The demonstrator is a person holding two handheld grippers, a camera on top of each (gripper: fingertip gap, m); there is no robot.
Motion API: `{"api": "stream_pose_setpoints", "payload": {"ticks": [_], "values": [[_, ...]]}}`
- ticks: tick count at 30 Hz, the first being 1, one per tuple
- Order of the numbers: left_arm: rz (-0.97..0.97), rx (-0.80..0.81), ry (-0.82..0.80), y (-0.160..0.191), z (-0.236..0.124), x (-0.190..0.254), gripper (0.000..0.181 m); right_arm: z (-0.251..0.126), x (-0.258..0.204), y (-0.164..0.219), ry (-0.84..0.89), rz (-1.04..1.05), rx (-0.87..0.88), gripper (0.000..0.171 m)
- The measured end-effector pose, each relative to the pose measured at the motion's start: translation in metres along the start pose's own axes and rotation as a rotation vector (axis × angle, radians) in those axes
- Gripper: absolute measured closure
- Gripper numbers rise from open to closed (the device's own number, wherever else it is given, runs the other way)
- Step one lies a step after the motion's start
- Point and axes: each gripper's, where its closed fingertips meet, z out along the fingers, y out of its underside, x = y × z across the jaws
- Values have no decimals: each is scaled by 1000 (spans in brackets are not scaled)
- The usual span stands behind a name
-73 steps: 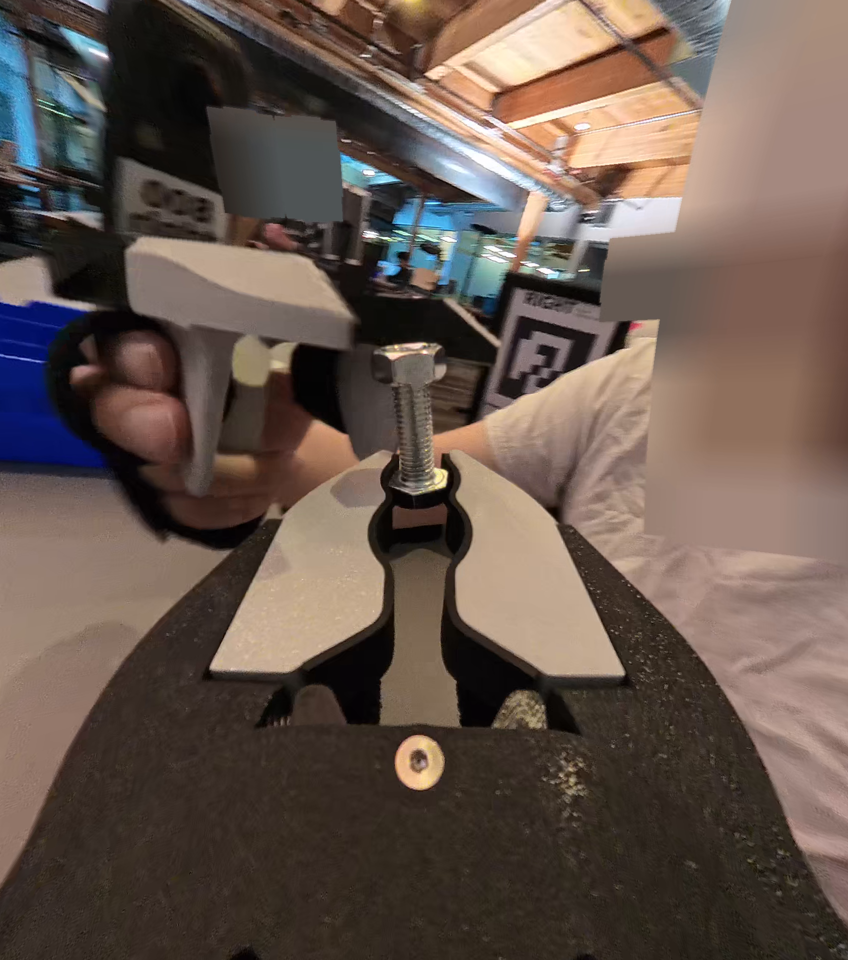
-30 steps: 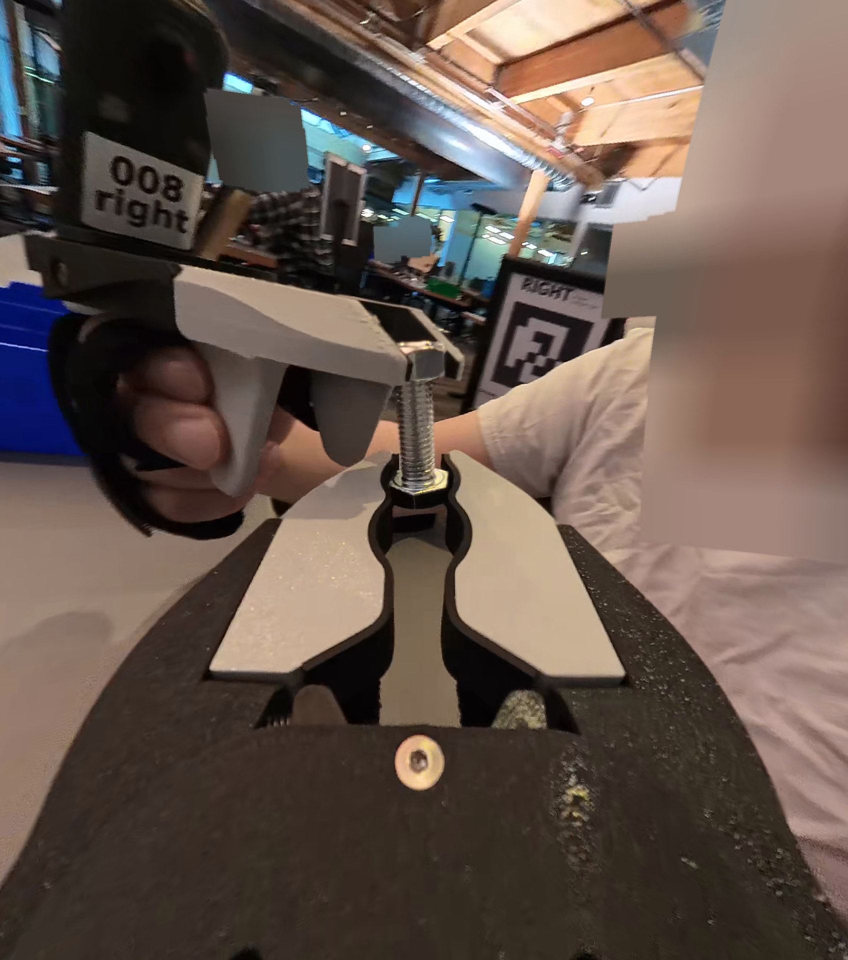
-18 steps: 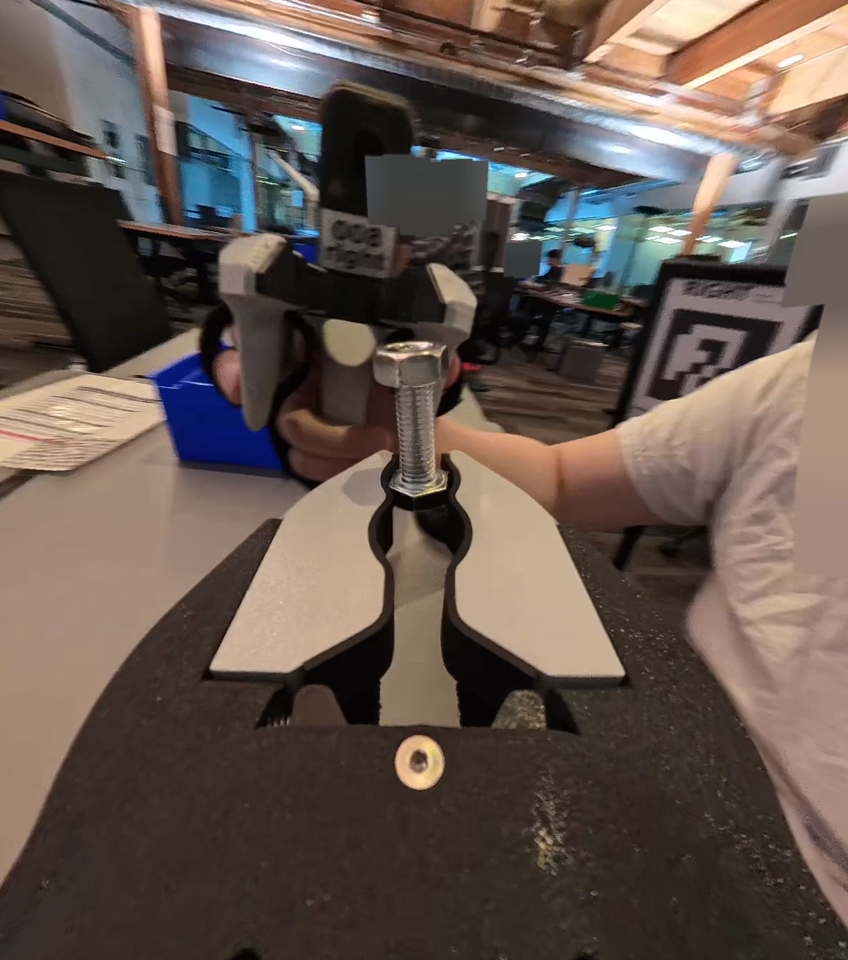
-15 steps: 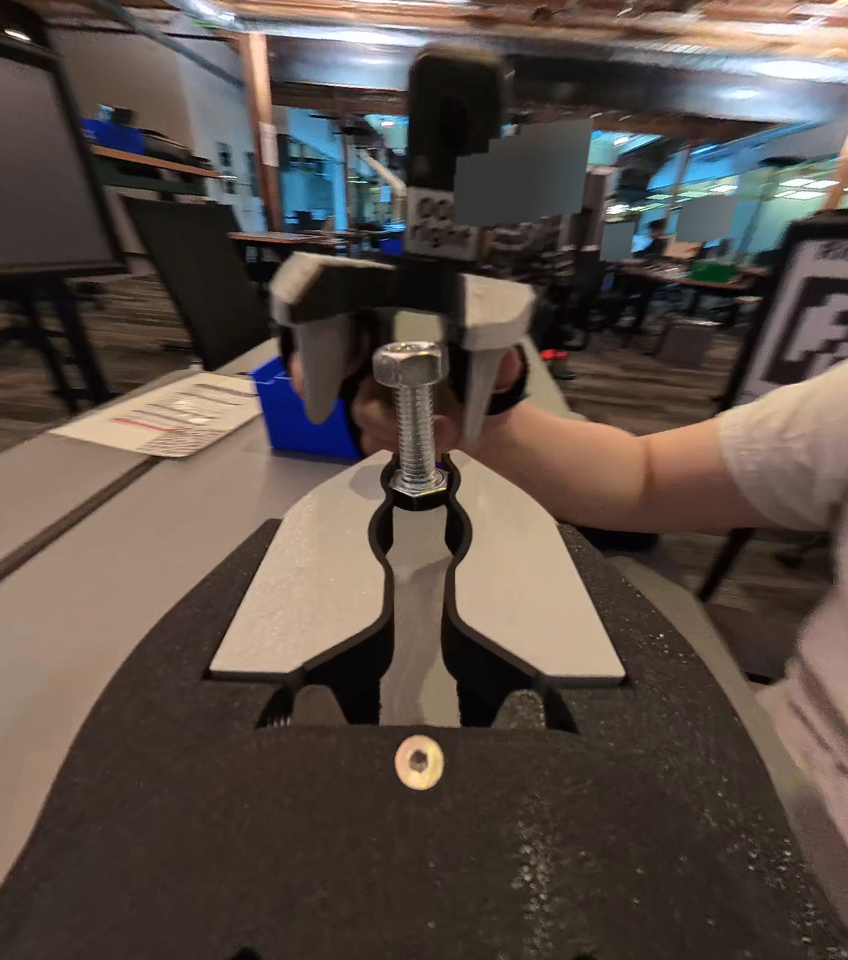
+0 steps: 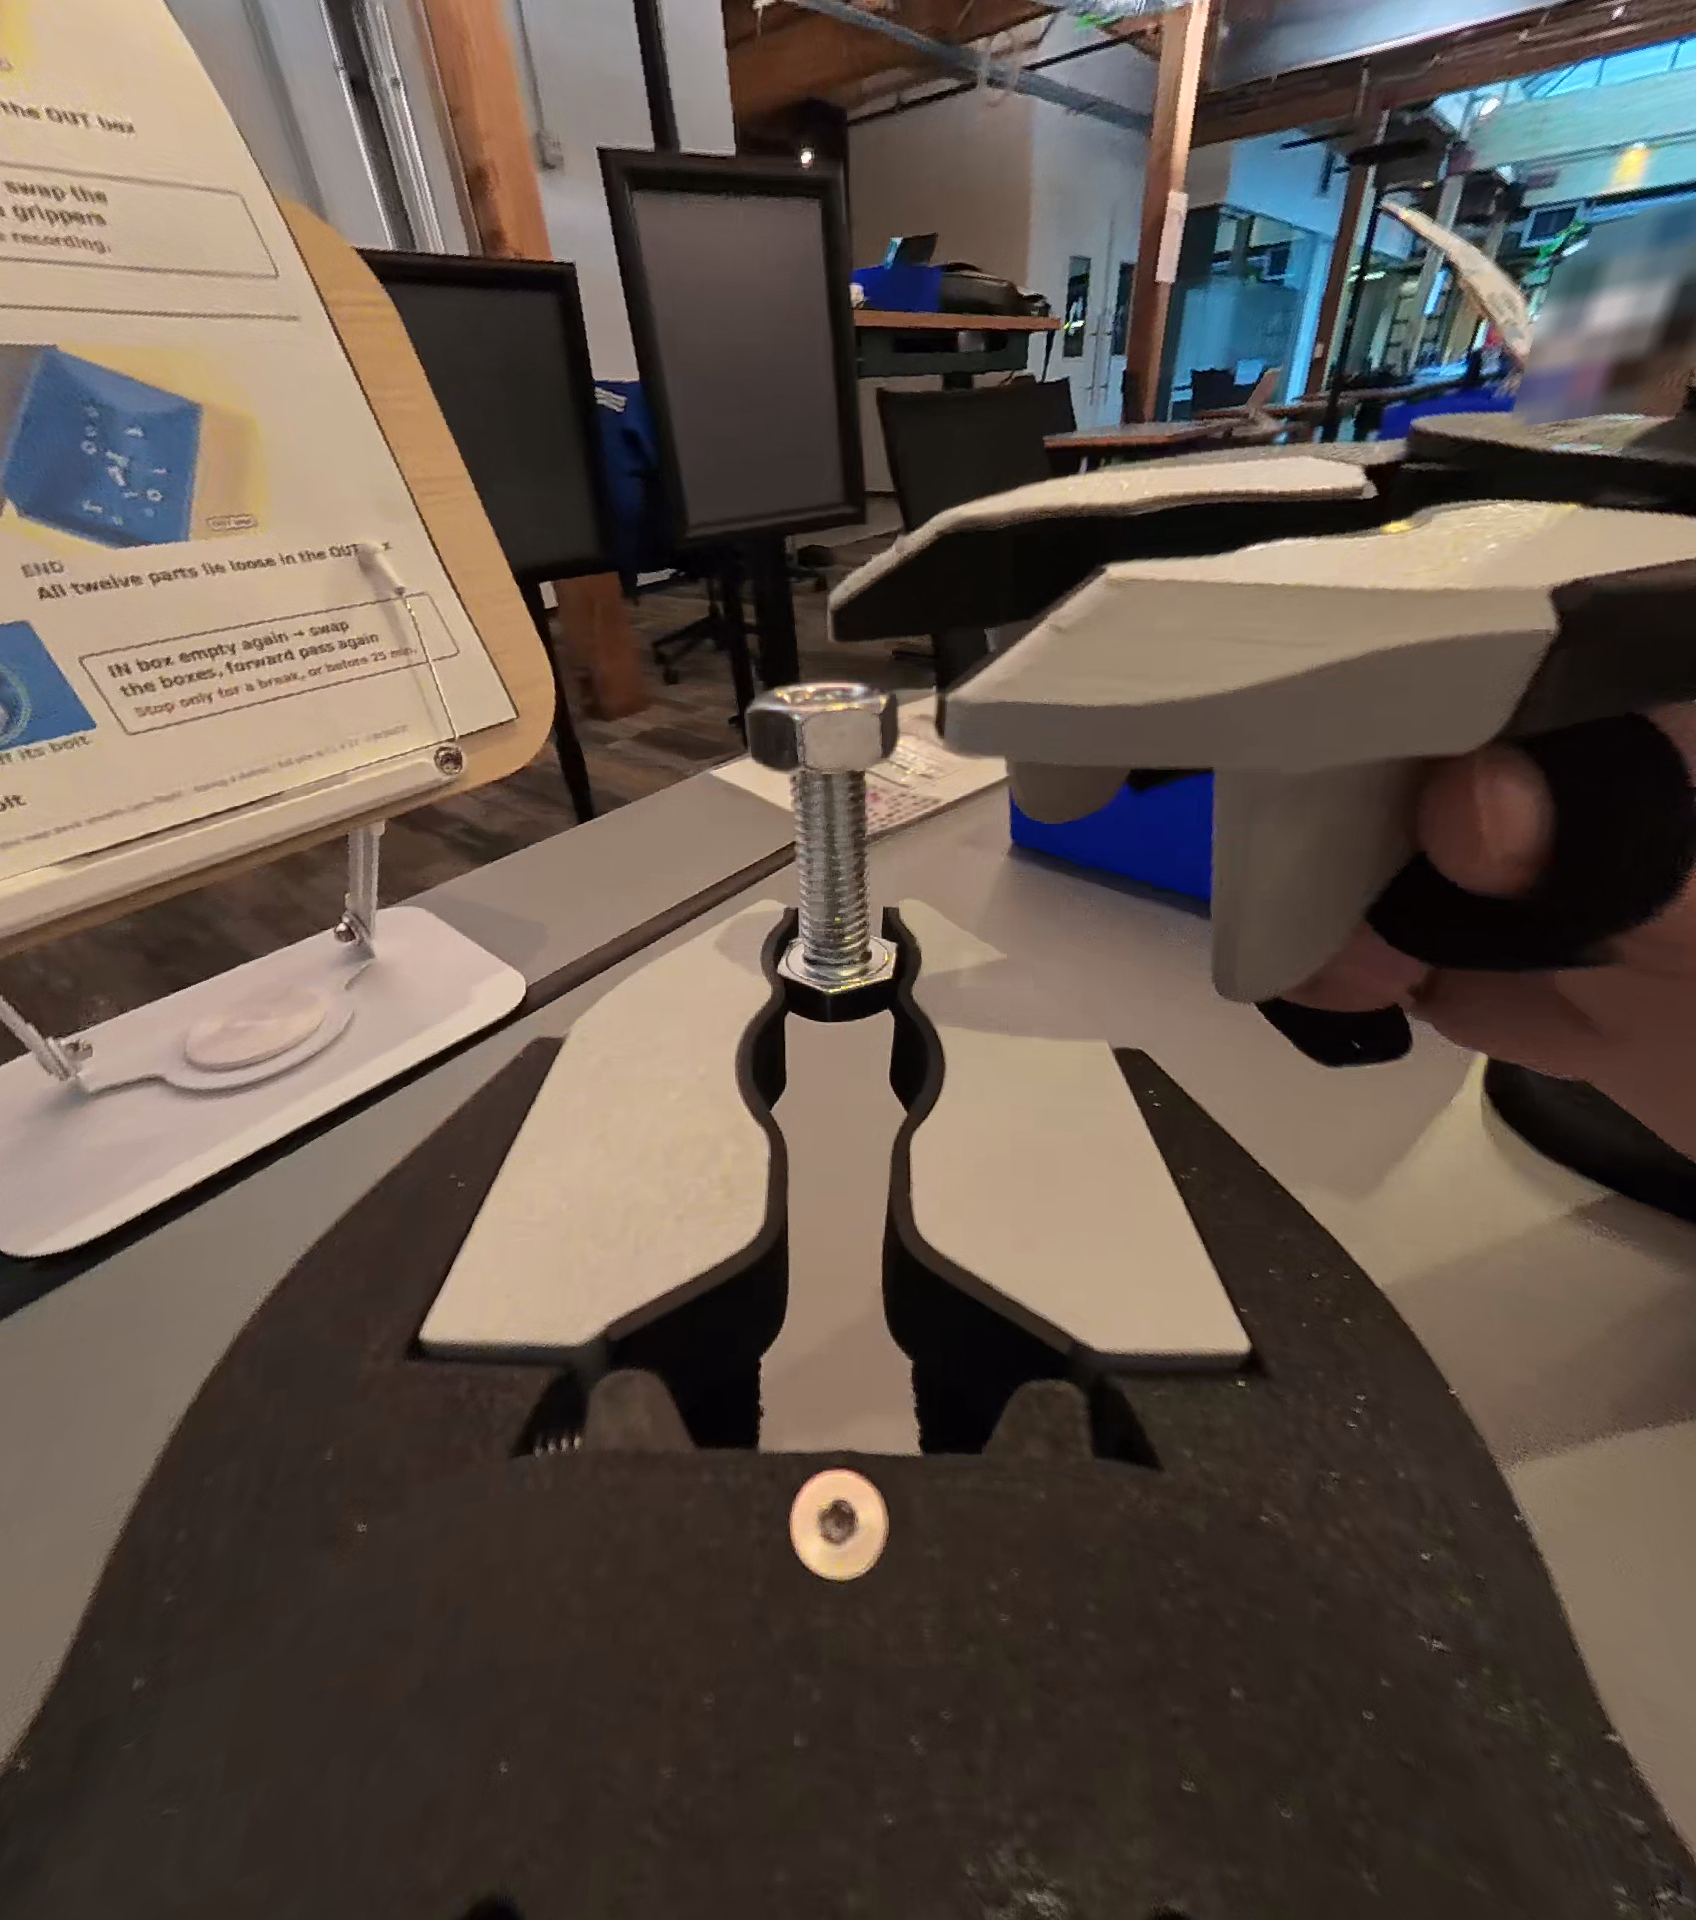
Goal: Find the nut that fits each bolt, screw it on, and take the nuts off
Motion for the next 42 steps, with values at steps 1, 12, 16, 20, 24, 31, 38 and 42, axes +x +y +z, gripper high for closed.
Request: {"api": "stream_pose_setpoints", "payload": {"ticks": [1,12,16,20,24,31,38,42], "values": [[7,-11,-14,3,1,-1,167,1,-1,2,13,3,6,136],[8,-28,-10,5,3,4,167,5,0,13,-25,118,-23,154],[-11,-5,79,-1,1,11,167,2,-4,7,-115,84,-14,154],[-63,27,333,-15,-5,35,167,-10,-13,-5,-362,95,10,154],[-149,-19,677,-18,-21,72,167,-36,-27,-10,-674,111,42,154],[-249,-30,911,-13,-32,106,167,-65,-32,-16,-935,196,136,154],[-162,-80,782,1,-21,87,167,-56,-7,-14,-714,80,18,154],[-141,-93,769,-1,-22,84,167,-90,75,-8,-228,-143,-316,154]]}}
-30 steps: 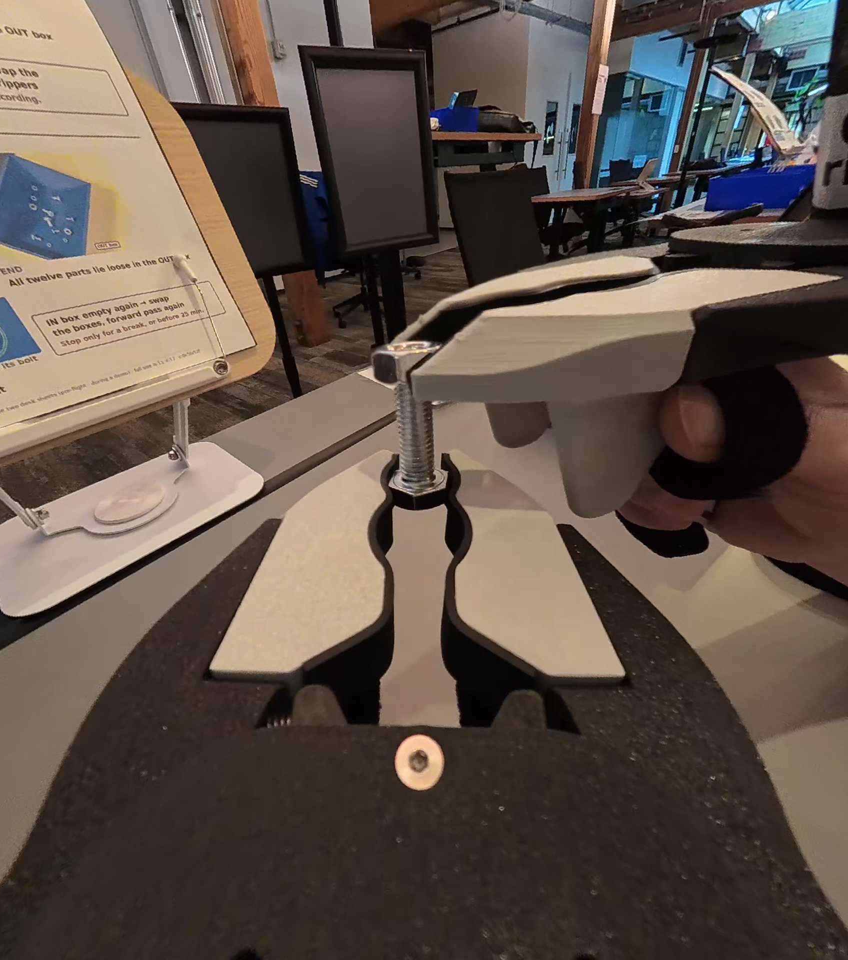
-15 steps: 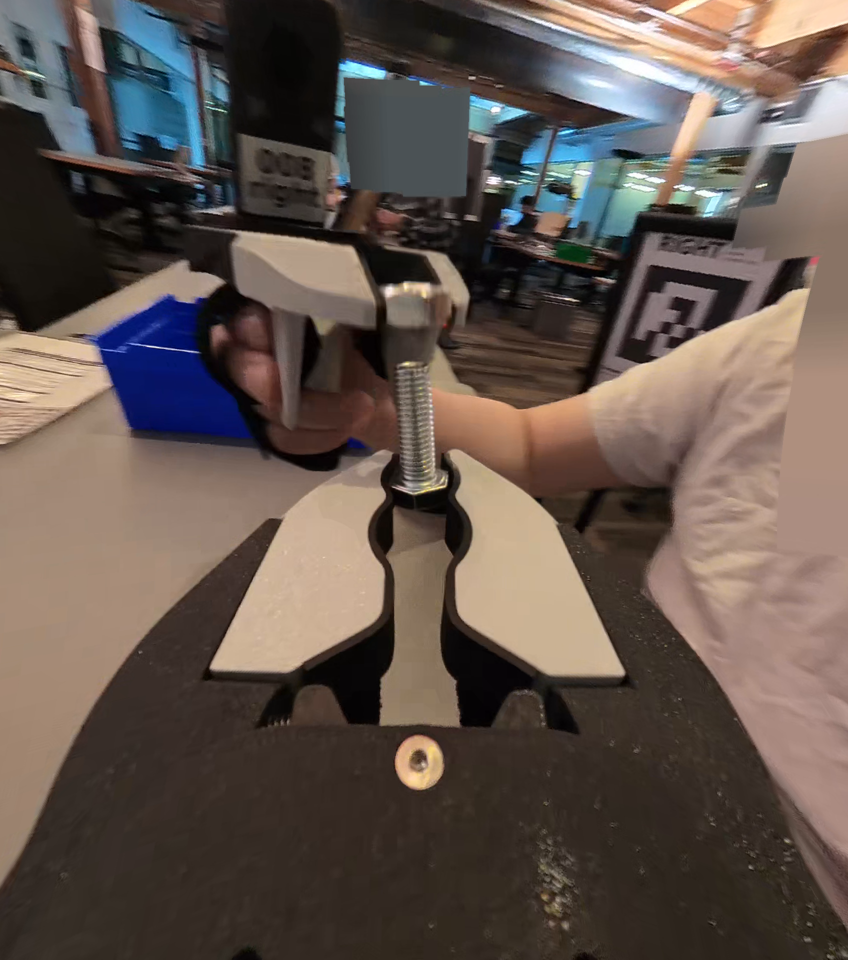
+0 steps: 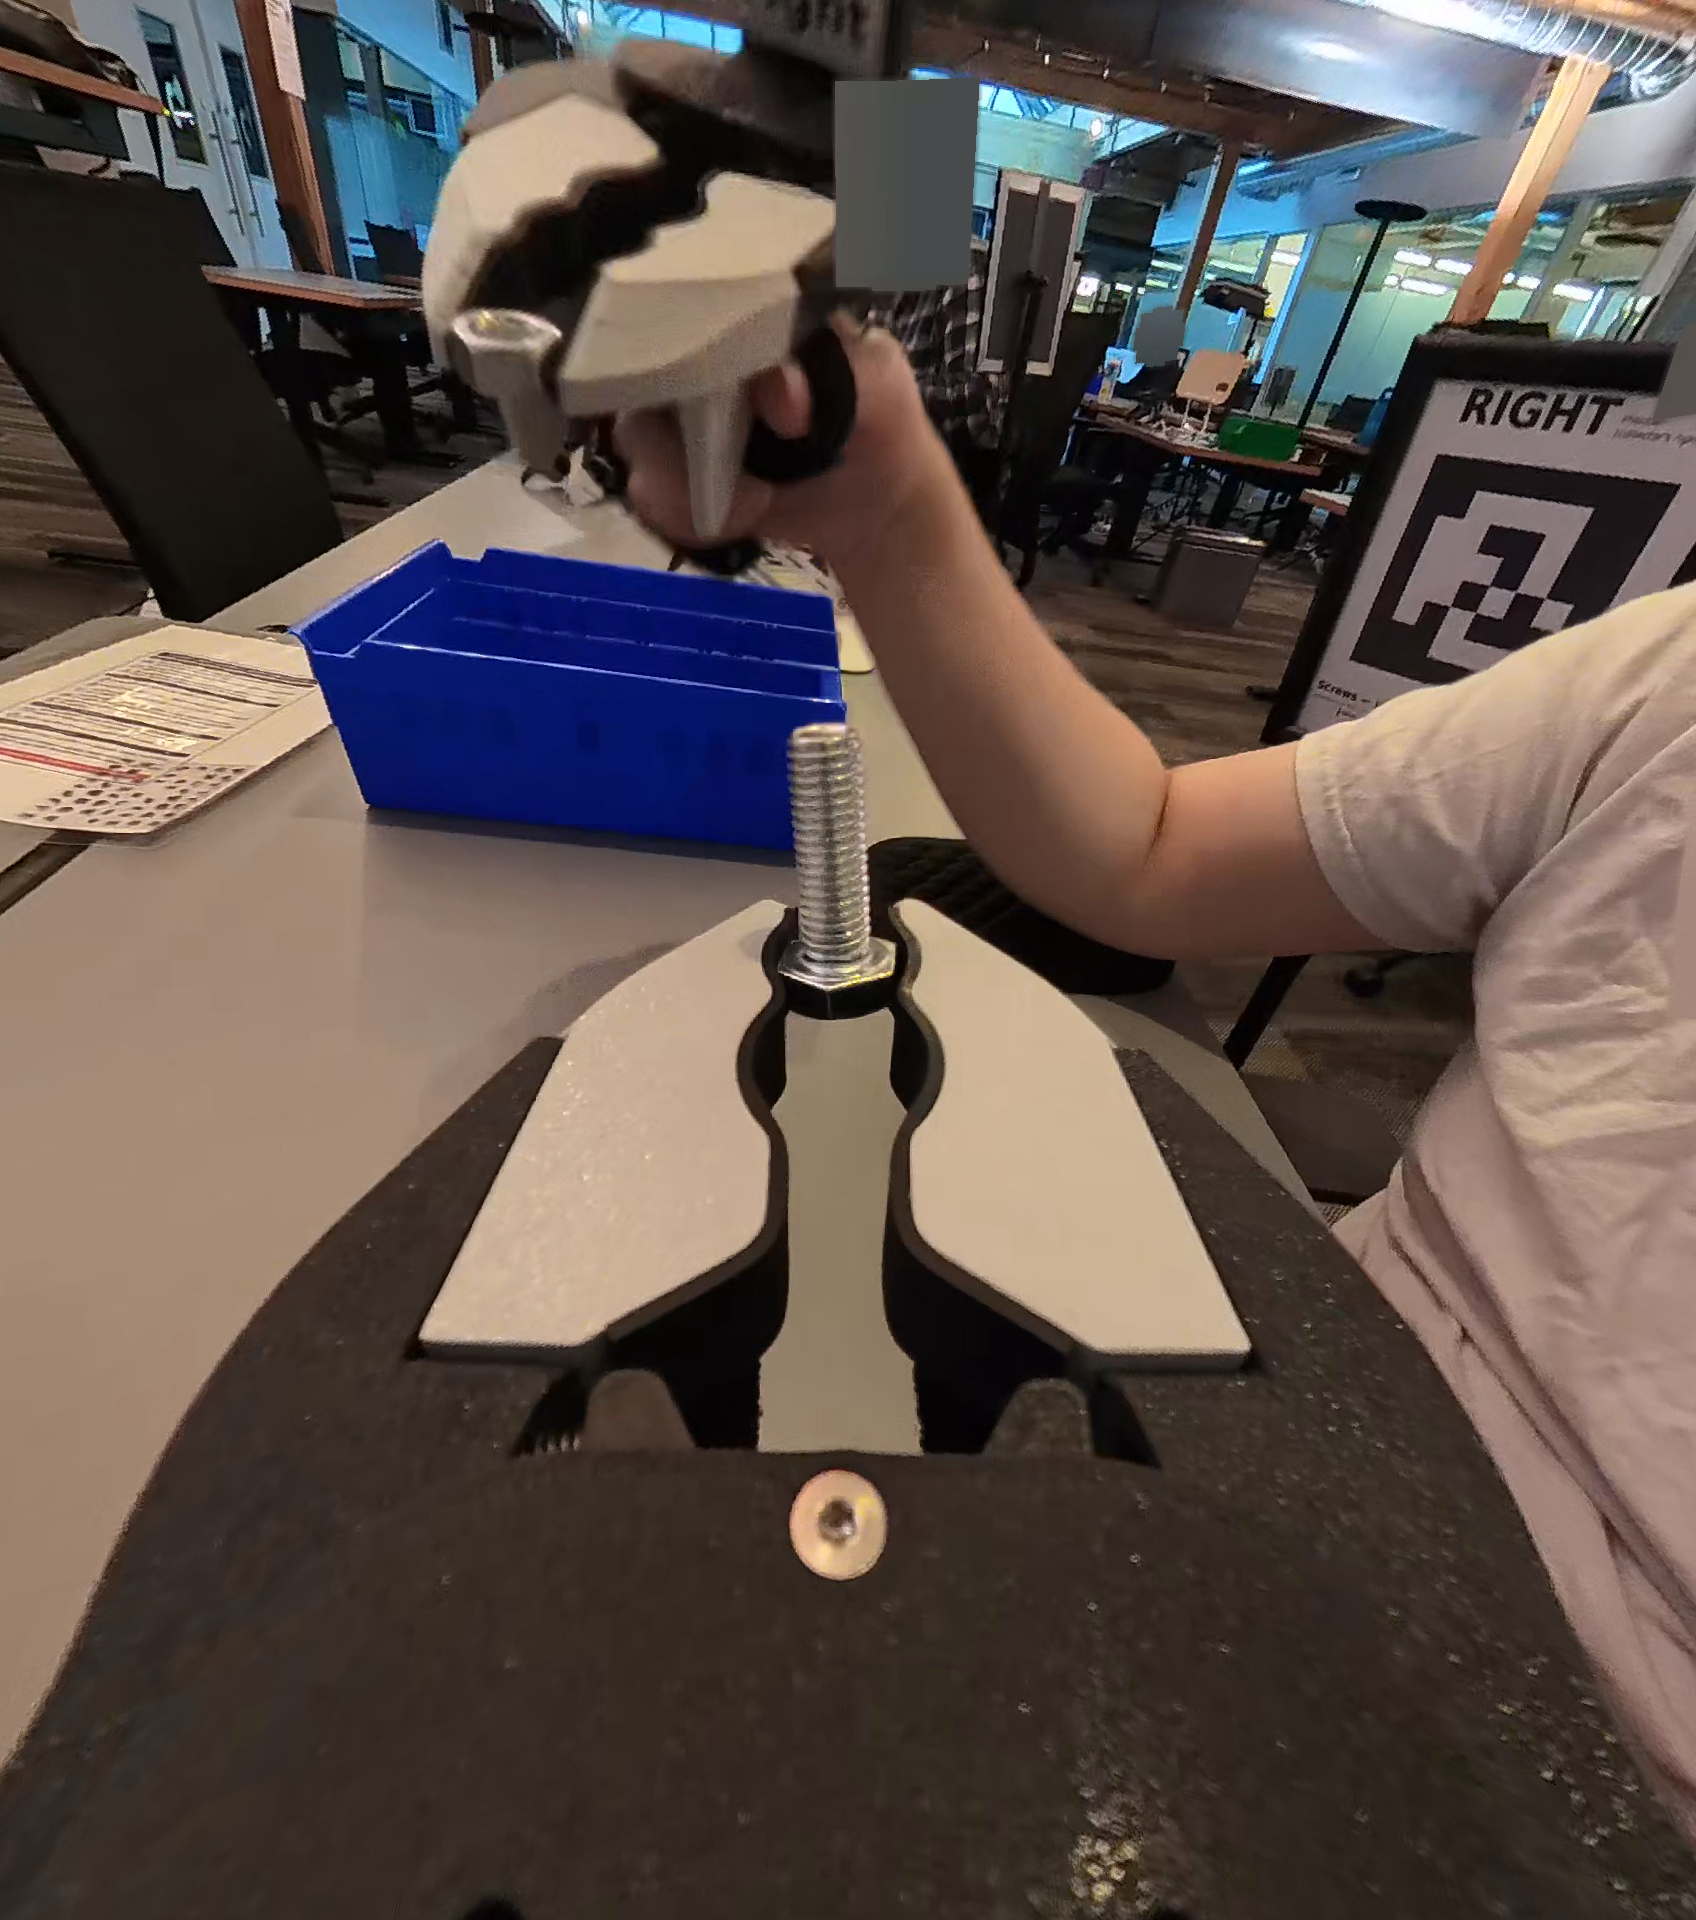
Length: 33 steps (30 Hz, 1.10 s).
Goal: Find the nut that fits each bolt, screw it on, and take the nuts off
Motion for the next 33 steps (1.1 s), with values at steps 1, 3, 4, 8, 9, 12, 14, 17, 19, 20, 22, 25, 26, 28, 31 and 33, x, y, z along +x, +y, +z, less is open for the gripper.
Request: {"api": "stream_pose_setpoints", "payload": {"ticks": [1,3,4,8,9,12,14,17,19,20,22,25,26,28,31,33], "values": [[8,-9,-5,0,0,0,167,-25,19,15,129,6,-108,154],[16,-31,-11,2,1,1,167,-87,58,61,412,58,-369,154],[15,-42,-10,3,2,2,167,-120,68,93,505,115,-518,154],[12,-65,-1,7,5,4,167,-208,61,219,548,572,-914,154],[11,-70,1,8,5,5,167,-219,54,244,518,695,-963,153],[8,-79,6,10,7,6,167,-237,36,290,432,923,-974,154],[8,-84,7,11,8,6,167,-249,32,308,445,996,-983,154],[0,-89,11,13,9,6,167,-253,27,320,424,1034,-980,154],[-6,-90,11,14,10,5,167,-255,25,328,424,1058,-1014,154],[-9,-91,11,15,10,5,167,-255,26,331,434,1060,-1026,154],[-11,-93,11,15,11,6,167,-254,30,338,440,1058,-1046,153],[-4,-93,16,14,11,8,167,-249,35,345,435,1057,-1054,153],[-2,-94,17,14,11,8,167,-248,36,347,431,1061,-1054,153],[1,-97,19,14,11,9,167,-246,36,349,426,1078,-1051,153],[3,-102,23,14,12,11,167,-244,42,343,460,1117,-986,147],[9,-103,19,14,12,11,167,-246,50,333,505,1121,-929,138]]}}
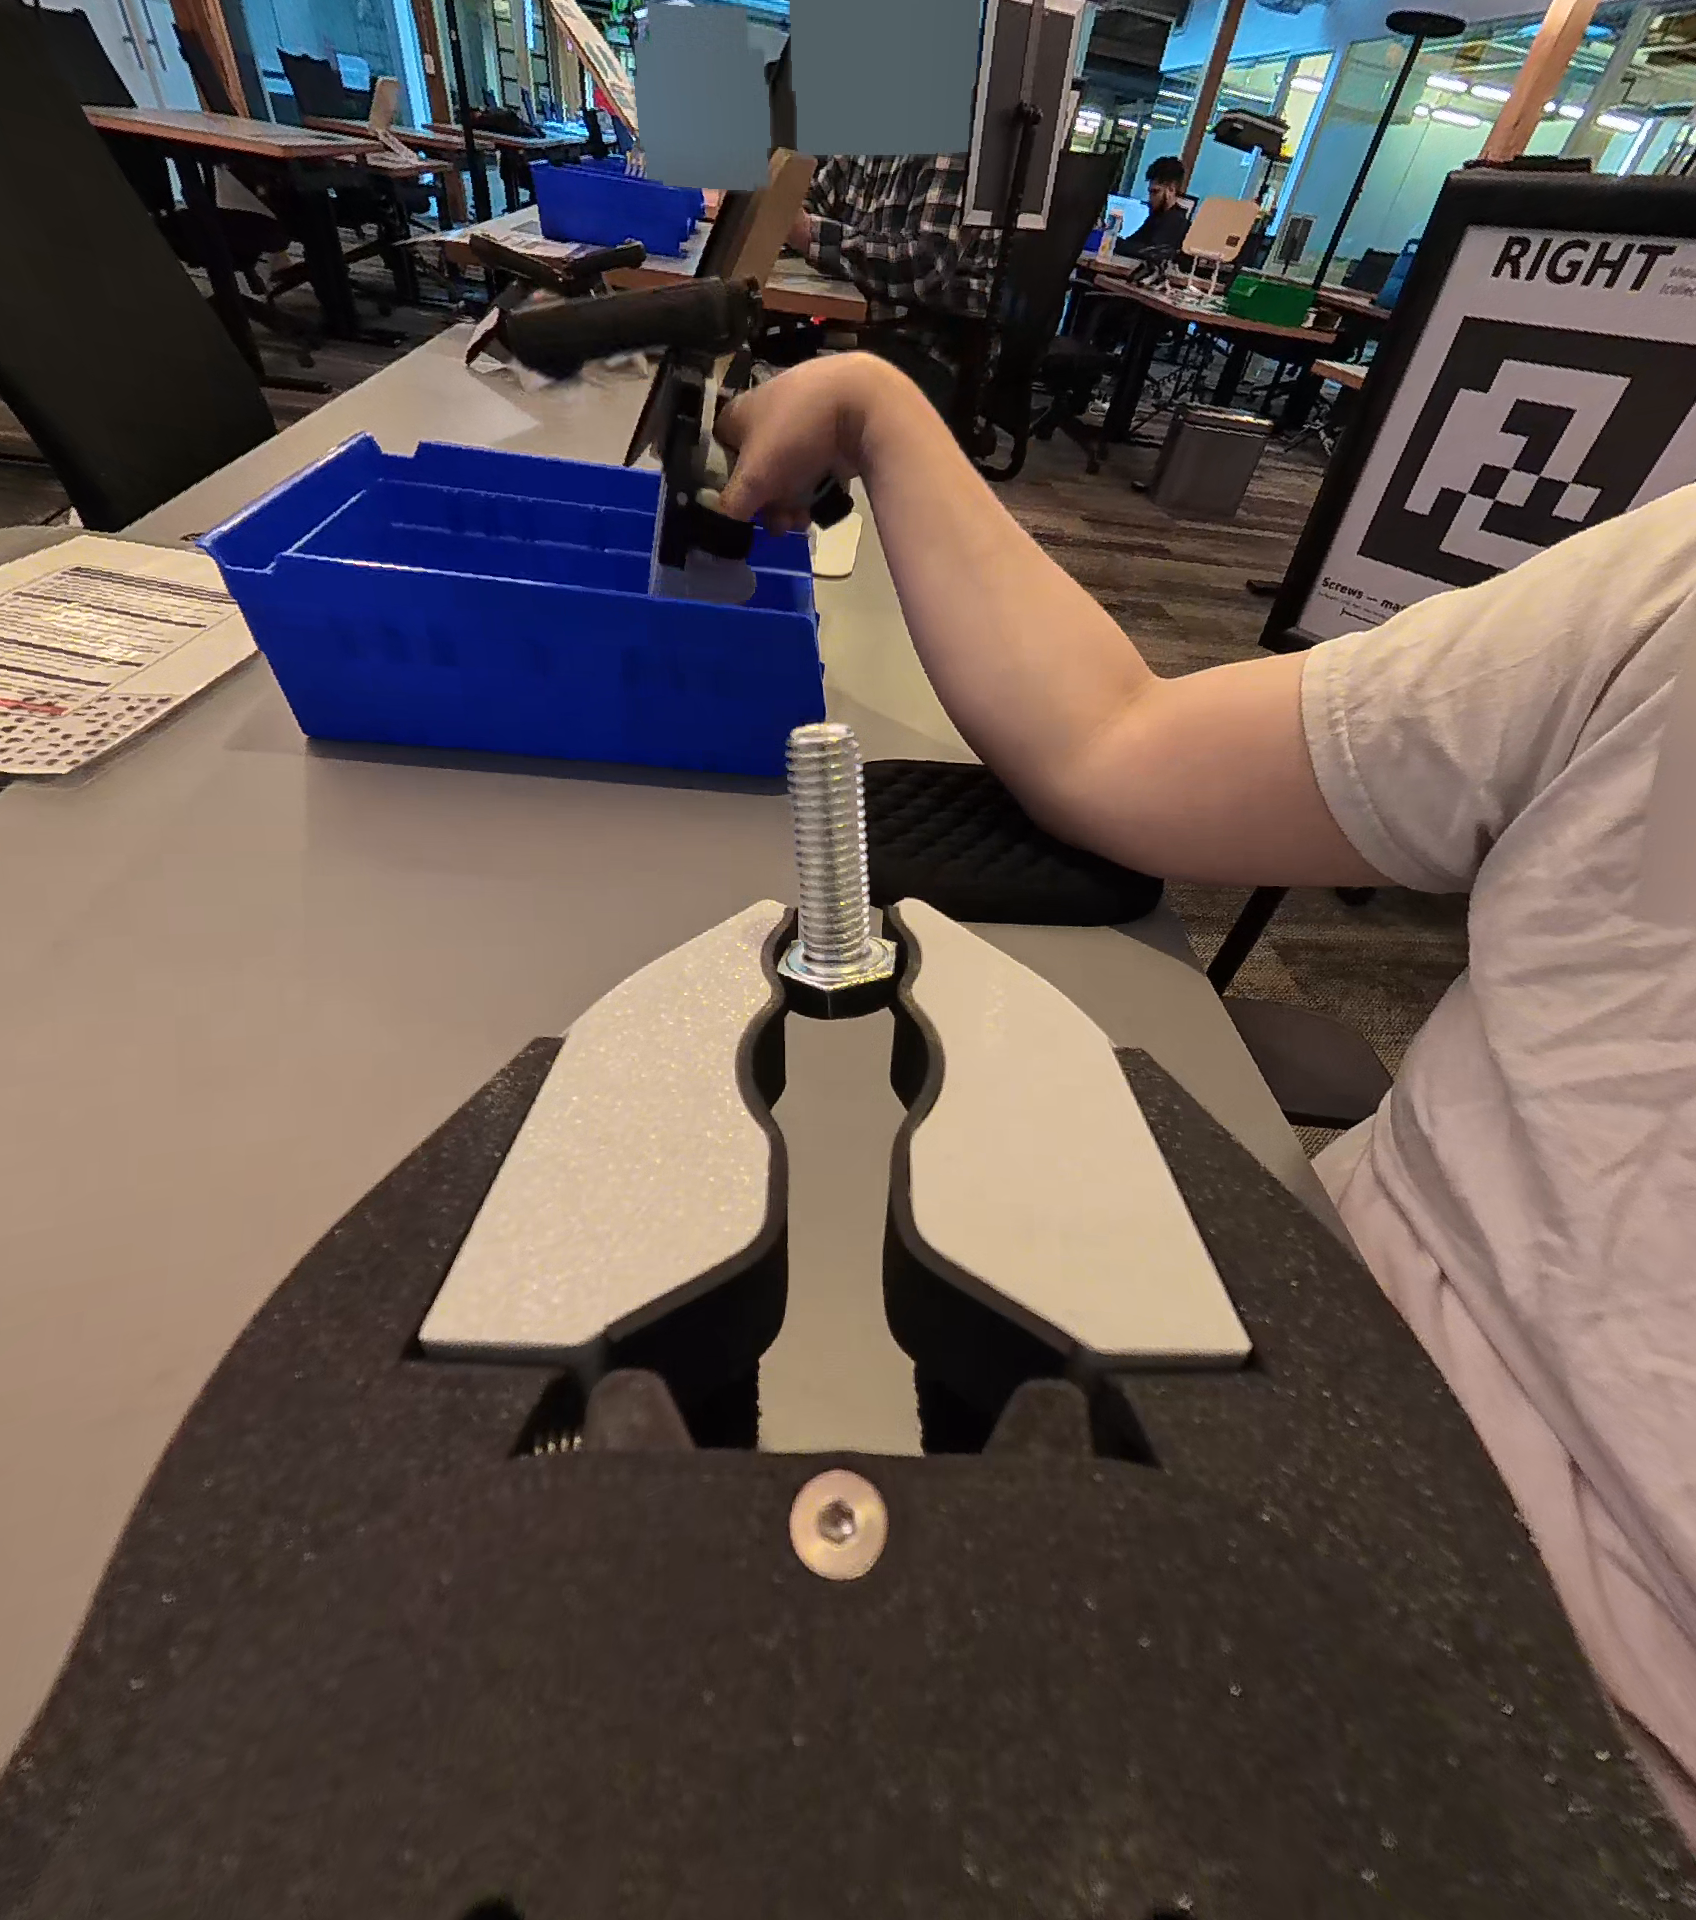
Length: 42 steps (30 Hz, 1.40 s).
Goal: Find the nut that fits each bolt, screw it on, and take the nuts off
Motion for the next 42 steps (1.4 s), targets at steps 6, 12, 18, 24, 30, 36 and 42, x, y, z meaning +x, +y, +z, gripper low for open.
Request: {"api": "stream_pose_setpoints", "payload": {"ticks": [6,12,18,24,30,36,42], "values": [[-9,33,-41,-6,-6,-9,167,-79,-49,-46,26,-126,344,139],[-46,68,-84,-9,-12,-19,167,-153,-212,-95,-94,-755,809,130],[-86,74,-107,-7,-14,-27,167,-150,-407,-52,-678,-1229,871,140],[-64,65,-117,-8,-15,-26,167,-118,-467,-48,-866,-1159,800,143],[-53,65,-112,-10,-17,-25,167,-87,-486,-40,-959,-1165,693,161],[-17,111,-222,-20,-28,-39,137,-114,-443,-65,-754,-1139,782,162],[-38,91,-218,-19,-31,-40,145,-138,-203,-106,28,-661,706,162]]}}
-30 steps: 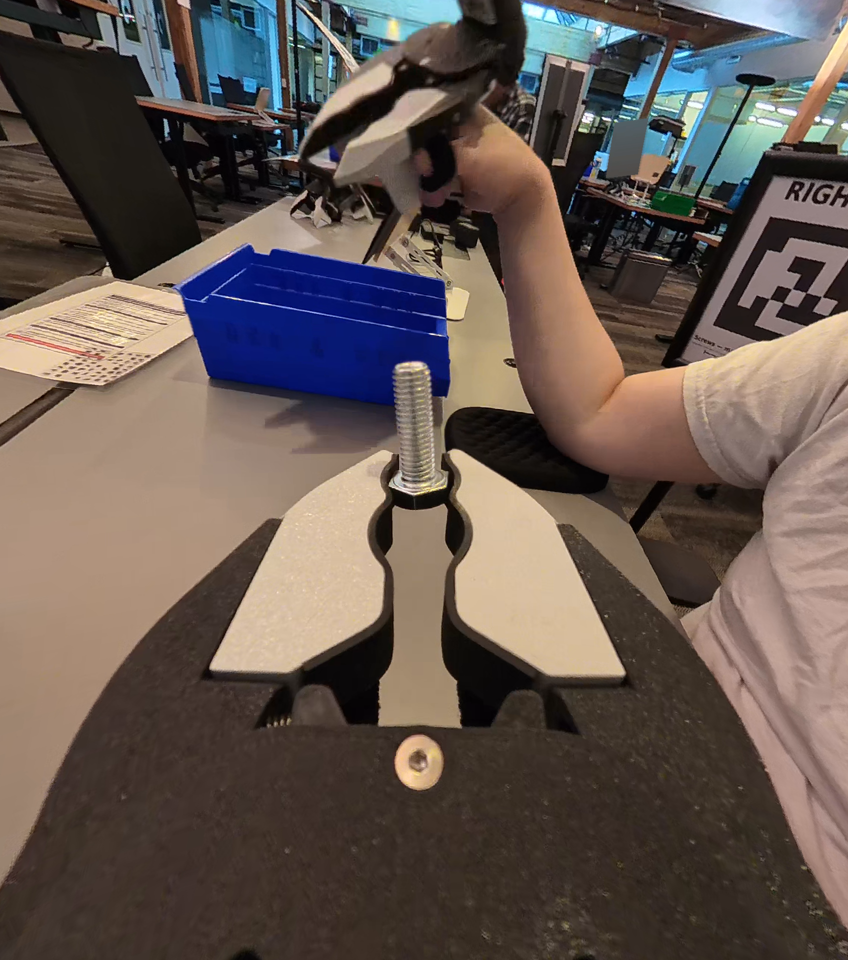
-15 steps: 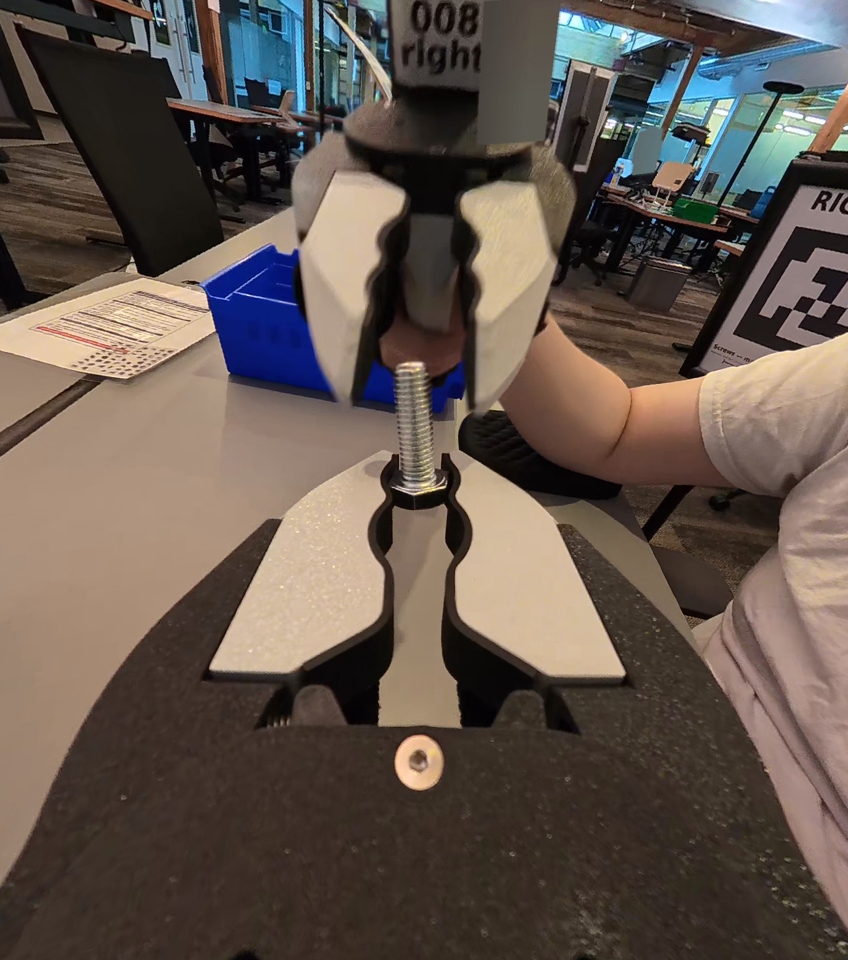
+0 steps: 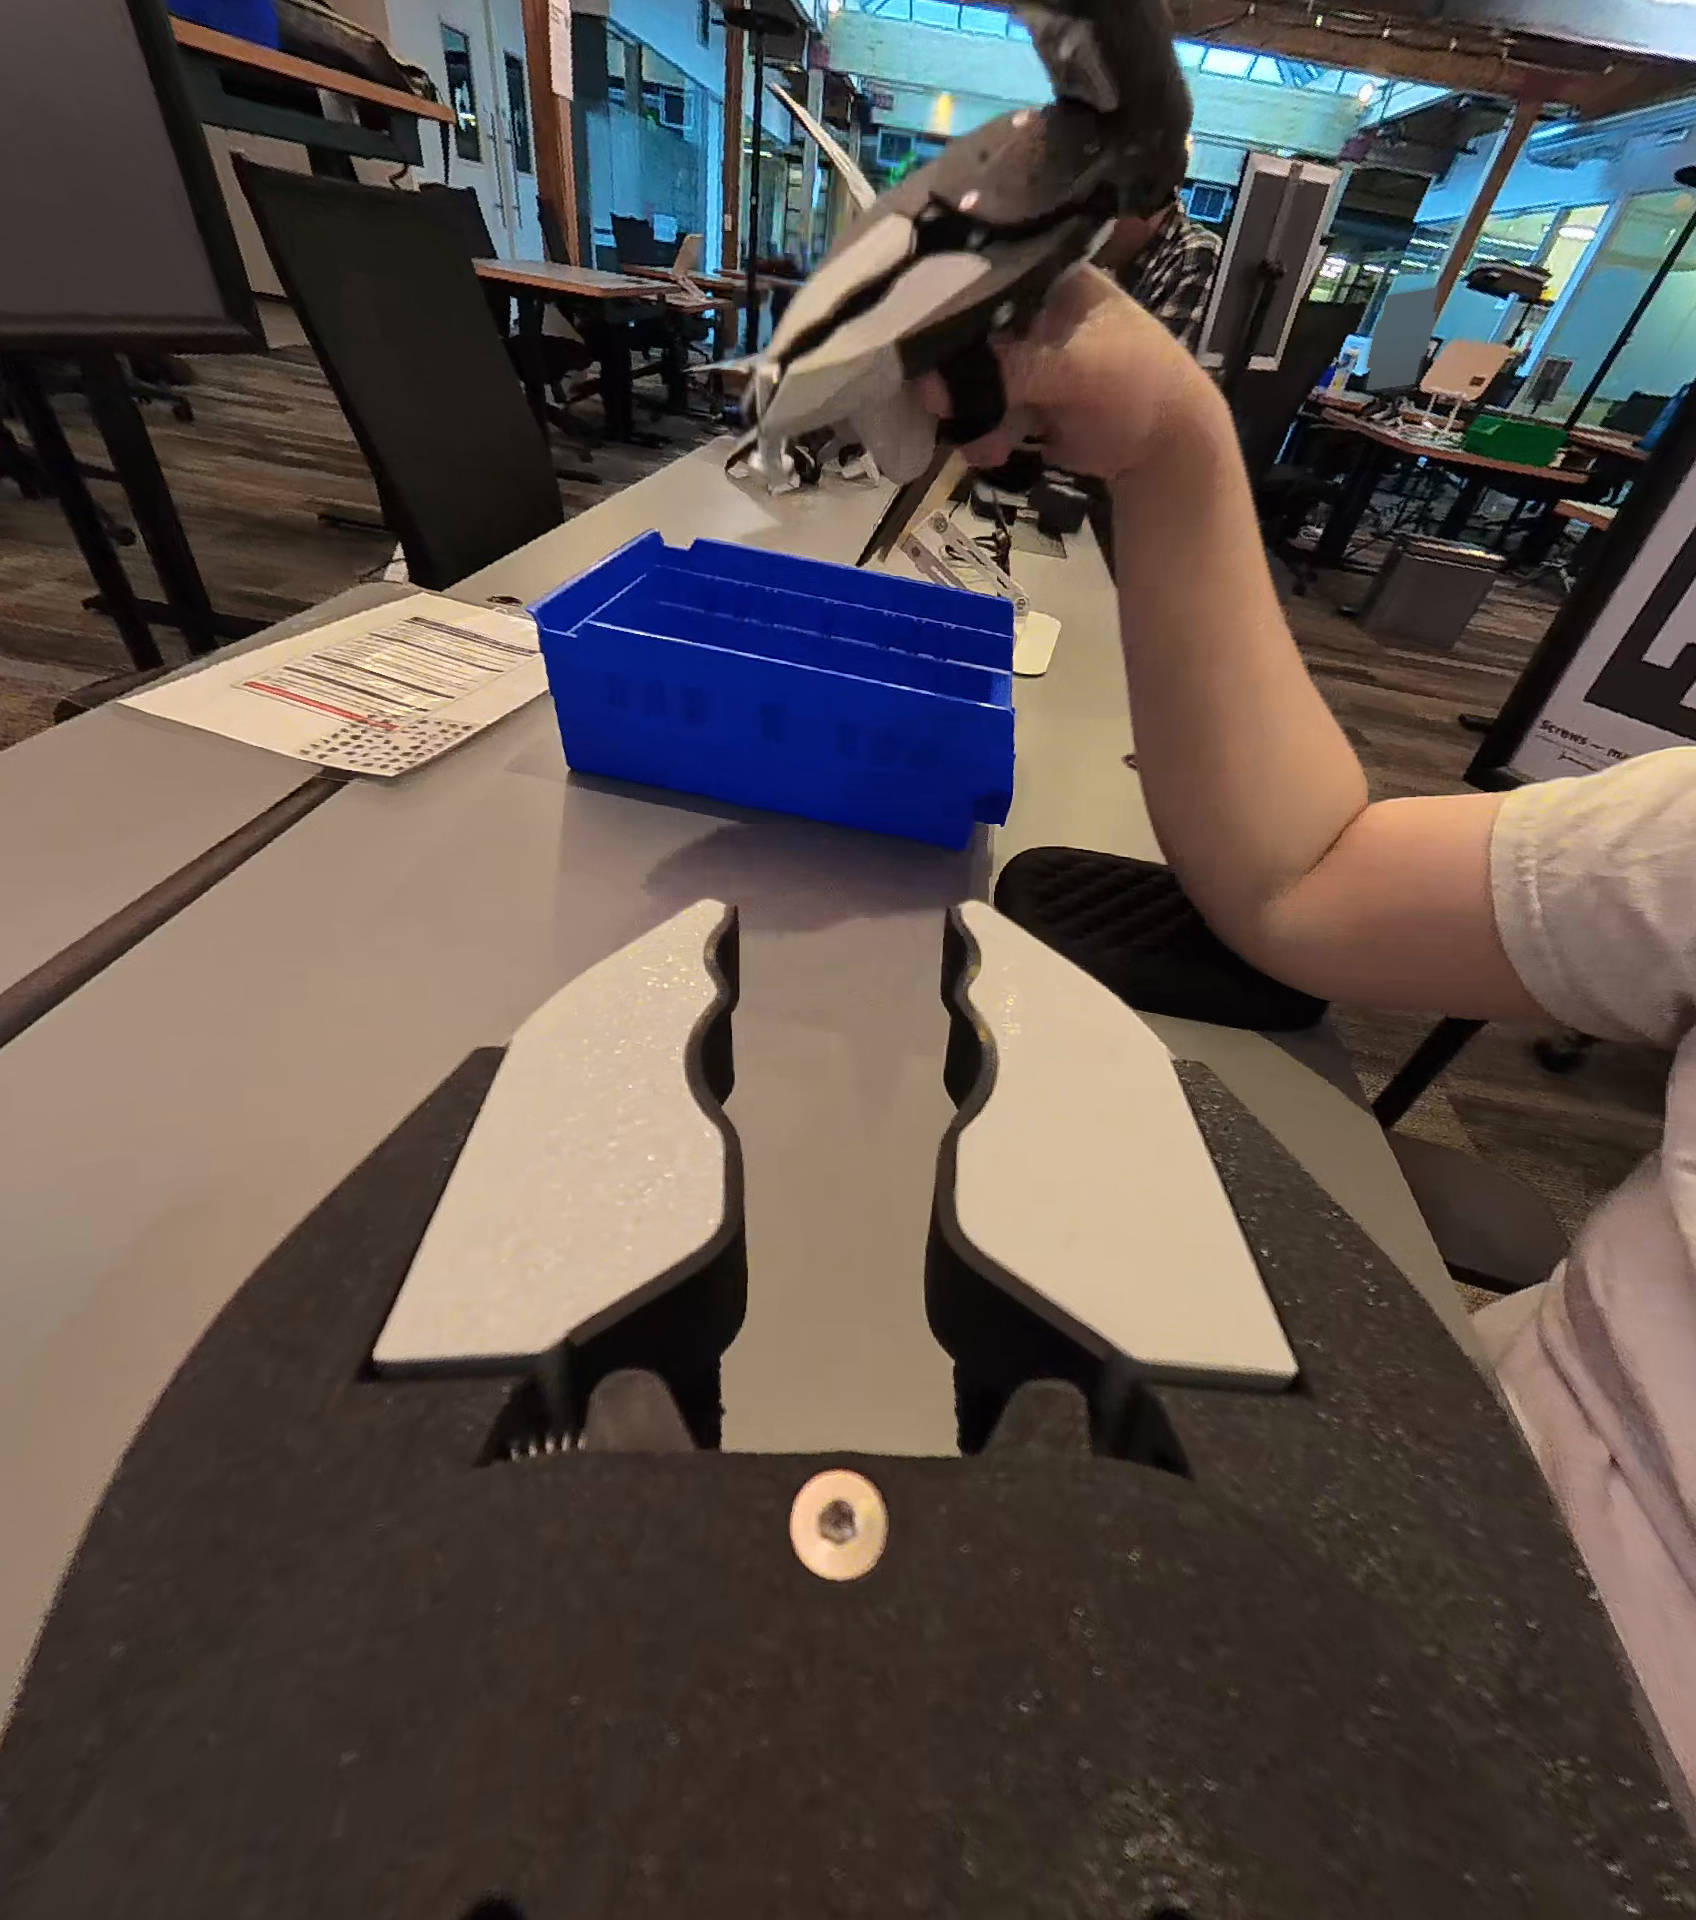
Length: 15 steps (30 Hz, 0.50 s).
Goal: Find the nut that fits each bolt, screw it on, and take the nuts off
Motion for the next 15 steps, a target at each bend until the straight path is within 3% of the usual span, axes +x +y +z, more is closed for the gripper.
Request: {"api": "stream_pose_setpoints", "payload": {"ticks": [2,4,6,11,15], "values": [[9,-20,10,4,3,2,146,-13,57,81,203,121,-313,162],[11,-51,18,10,6,3,146,-14,76,150,201,233,-555,161],[12,-72,24,15,9,4,146,-2,79,190,120,312,-657,161],[14,-106,38,22,12,7,148,36,76,232,-13,415,-740,161],[7,-110,42,23,13,7,148,50,91,222,64,408,-668,152]]}}
